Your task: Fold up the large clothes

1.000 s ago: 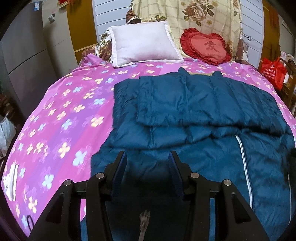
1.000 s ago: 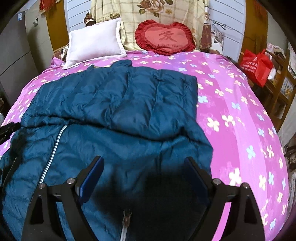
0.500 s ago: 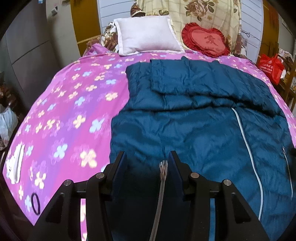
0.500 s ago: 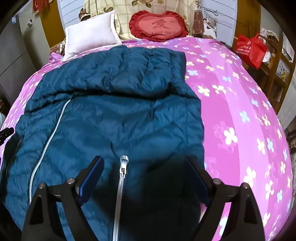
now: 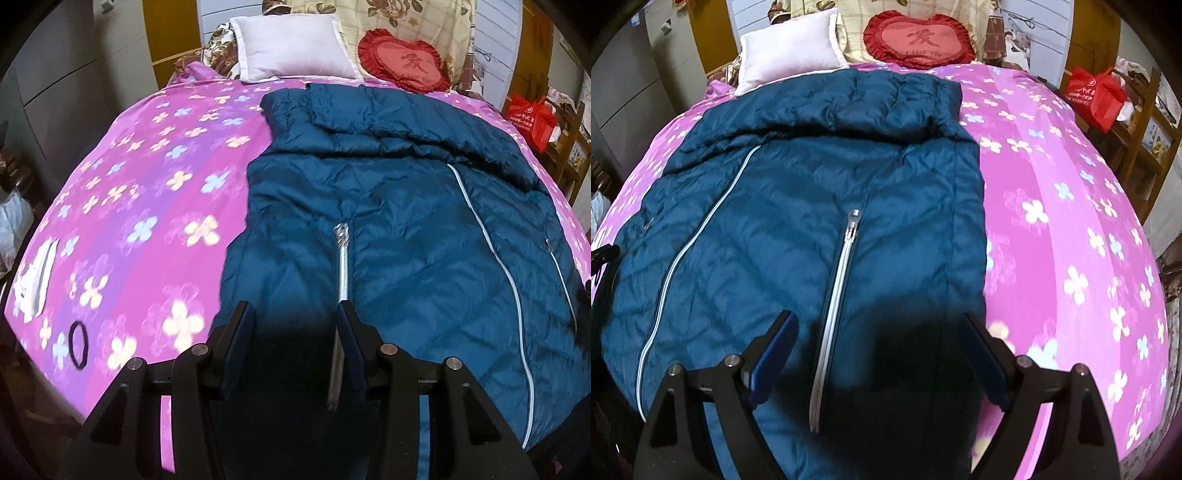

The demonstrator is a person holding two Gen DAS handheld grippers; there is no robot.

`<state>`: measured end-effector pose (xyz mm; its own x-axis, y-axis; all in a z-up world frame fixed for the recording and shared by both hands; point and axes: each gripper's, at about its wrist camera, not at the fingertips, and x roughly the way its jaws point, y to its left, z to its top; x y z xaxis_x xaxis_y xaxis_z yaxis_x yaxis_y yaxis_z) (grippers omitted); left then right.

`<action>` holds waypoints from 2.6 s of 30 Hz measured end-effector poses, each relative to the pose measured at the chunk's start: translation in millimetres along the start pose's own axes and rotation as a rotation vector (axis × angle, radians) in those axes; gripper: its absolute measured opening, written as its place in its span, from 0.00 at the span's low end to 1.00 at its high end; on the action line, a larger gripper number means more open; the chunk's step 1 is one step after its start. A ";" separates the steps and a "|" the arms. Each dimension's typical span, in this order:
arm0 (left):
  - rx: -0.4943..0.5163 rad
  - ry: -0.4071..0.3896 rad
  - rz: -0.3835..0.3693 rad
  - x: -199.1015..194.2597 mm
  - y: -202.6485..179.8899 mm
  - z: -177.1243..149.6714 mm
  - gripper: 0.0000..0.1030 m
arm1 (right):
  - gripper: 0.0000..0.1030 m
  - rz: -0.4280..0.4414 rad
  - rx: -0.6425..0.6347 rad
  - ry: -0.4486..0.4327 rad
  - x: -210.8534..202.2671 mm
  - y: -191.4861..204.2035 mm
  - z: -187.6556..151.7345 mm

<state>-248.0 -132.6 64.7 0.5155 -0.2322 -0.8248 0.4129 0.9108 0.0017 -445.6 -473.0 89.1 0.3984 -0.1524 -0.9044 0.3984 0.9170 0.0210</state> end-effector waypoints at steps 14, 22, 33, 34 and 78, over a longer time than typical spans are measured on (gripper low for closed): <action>-0.140 0.062 -0.084 -15.4 44.2 -32.6 0.28 | 0.88 0.020 0.040 0.010 -25.8 -13.5 -36.8; -0.228 0.085 -0.129 -22.7 72.3 -46.6 0.28 | 0.92 0.011 0.074 0.039 -35.8 -34.8 -54.0; -0.256 0.160 -0.208 -6.6 70.1 -68.6 0.44 | 0.93 0.053 0.142 0.114 -23.0 -59.9 -72.8; -0.244 0.158 -0.204 -6.7 67.8 -68.8 0.46 | 0.93 0.065 0.151 0.121 -21.2 -60.9 -74.1; -0.076 0.142 -0.137 -15.7 34.1 -77.9 0.18 | 0.33 0.357 0.041 0.062 -26.3 -14.5 -91.7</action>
<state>-300.5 -71.3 33.7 0.3451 -0.3103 -0.8858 0.4112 0.8984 -0.1545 -537.6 -448.5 73.5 0.4679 0.1983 -0.8612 0.2769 0.8925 0.3560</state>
